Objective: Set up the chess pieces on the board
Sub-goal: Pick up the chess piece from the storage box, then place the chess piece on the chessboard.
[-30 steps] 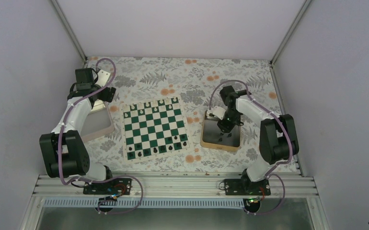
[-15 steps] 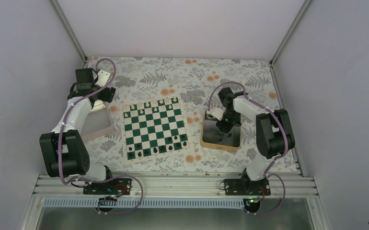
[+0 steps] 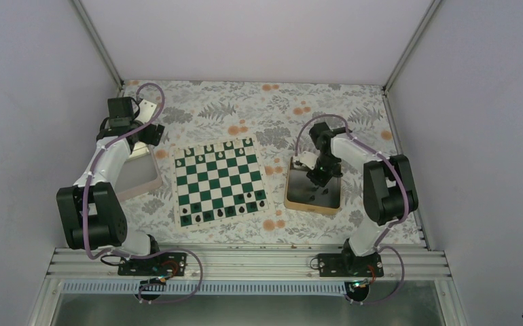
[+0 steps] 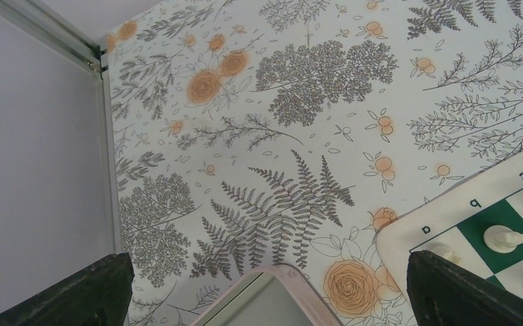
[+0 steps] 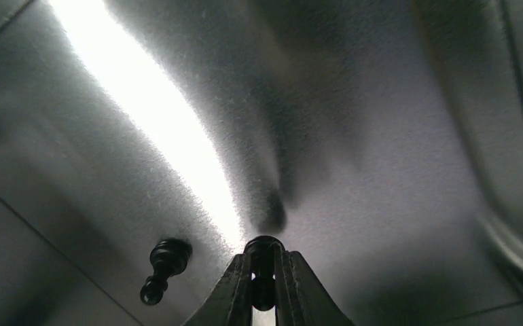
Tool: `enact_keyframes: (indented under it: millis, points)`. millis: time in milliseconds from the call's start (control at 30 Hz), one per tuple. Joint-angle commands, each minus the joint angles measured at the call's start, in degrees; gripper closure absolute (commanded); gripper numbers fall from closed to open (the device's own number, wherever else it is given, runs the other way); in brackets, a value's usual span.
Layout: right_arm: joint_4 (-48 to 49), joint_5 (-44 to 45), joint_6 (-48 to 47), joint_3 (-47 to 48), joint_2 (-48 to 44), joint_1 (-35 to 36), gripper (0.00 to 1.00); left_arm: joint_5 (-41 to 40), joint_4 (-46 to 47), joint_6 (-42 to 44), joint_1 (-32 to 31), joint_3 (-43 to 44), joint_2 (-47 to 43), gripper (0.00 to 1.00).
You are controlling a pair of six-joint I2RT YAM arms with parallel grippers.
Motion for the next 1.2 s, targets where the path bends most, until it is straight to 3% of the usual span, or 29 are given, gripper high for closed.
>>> enact_keyframes:
  millis: [0,267,733,1167]
  points:
    - [-4.2,0.7,0.3,5.1,-3.3,0.6,0.92,0.4,0.0,-0.4,-0.3,1.6,0.2,0.00]
    - [-12.6,3.9,2.3,22.2,-1.5,10.8,0.92,0.4,0.0,-0.5,-0.7,1.8,0.1,0.00]
    - [-15.0,-0.5,0.6,56.3,24.6,37.2,0.93,0.8,0.1,-0.6,-2.0,1.7,0.0,0.00]
    - [-11.5,-5.9,-0.1,61.4,35.7,46.6,0.94,1.4,0.4,-0.7,-2.6,1.2,-0.3,0.00]
